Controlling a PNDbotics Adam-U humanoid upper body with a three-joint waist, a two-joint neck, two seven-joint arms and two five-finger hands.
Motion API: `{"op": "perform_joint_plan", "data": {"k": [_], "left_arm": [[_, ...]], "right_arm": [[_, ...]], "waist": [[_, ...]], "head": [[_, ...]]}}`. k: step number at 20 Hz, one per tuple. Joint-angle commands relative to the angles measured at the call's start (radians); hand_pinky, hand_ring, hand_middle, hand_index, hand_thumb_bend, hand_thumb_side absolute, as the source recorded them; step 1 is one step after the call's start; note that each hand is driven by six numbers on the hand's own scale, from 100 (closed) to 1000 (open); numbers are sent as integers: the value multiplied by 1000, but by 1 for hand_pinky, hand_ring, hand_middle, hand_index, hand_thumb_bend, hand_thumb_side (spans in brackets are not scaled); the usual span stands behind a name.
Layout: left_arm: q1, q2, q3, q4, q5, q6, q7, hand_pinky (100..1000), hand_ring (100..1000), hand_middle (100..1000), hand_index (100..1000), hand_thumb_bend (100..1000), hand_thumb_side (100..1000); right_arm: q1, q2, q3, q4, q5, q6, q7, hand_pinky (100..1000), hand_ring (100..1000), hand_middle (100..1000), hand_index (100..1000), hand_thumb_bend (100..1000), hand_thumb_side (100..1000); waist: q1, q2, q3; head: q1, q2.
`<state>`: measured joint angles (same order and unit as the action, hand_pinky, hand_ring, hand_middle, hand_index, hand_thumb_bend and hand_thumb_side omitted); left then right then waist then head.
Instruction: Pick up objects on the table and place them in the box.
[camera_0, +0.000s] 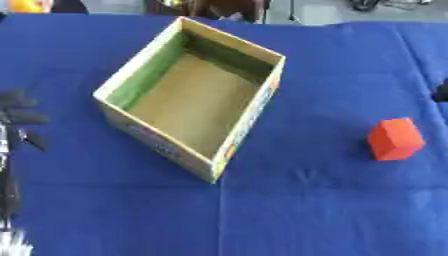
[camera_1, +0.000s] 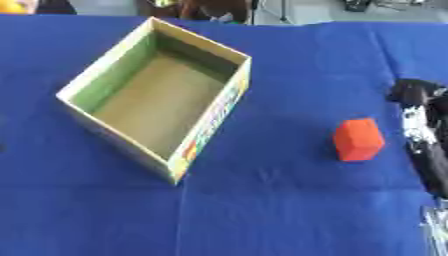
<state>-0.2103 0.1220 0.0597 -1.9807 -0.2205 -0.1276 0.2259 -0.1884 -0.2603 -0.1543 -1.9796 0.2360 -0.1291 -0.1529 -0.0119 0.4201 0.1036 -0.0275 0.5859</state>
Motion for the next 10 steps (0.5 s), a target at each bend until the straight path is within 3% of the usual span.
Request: {"op": "perform_joint_plan", "data": {"k": [1, 10], "left_arm": [[-1, 3, 10, -19, 4, 1, 1, 316, 561, 612, 760, 100, 849], [-1, 3, 10, -19, 4, 1, 1, 317, 561, 613, 760, 100, 849]], "right_arm": [[-3, -13, -8, -20, 9, 1, -1, 839, 685, 641, 742, 100, 792], [-4, -23, -11, -20, 12, -2, 1, 839, 692, 648, 745, 100, 765]], "waist": [[0, -18, 0], [0, -19, -1]], "head": [[-15, -10], [-21, -10]]}}
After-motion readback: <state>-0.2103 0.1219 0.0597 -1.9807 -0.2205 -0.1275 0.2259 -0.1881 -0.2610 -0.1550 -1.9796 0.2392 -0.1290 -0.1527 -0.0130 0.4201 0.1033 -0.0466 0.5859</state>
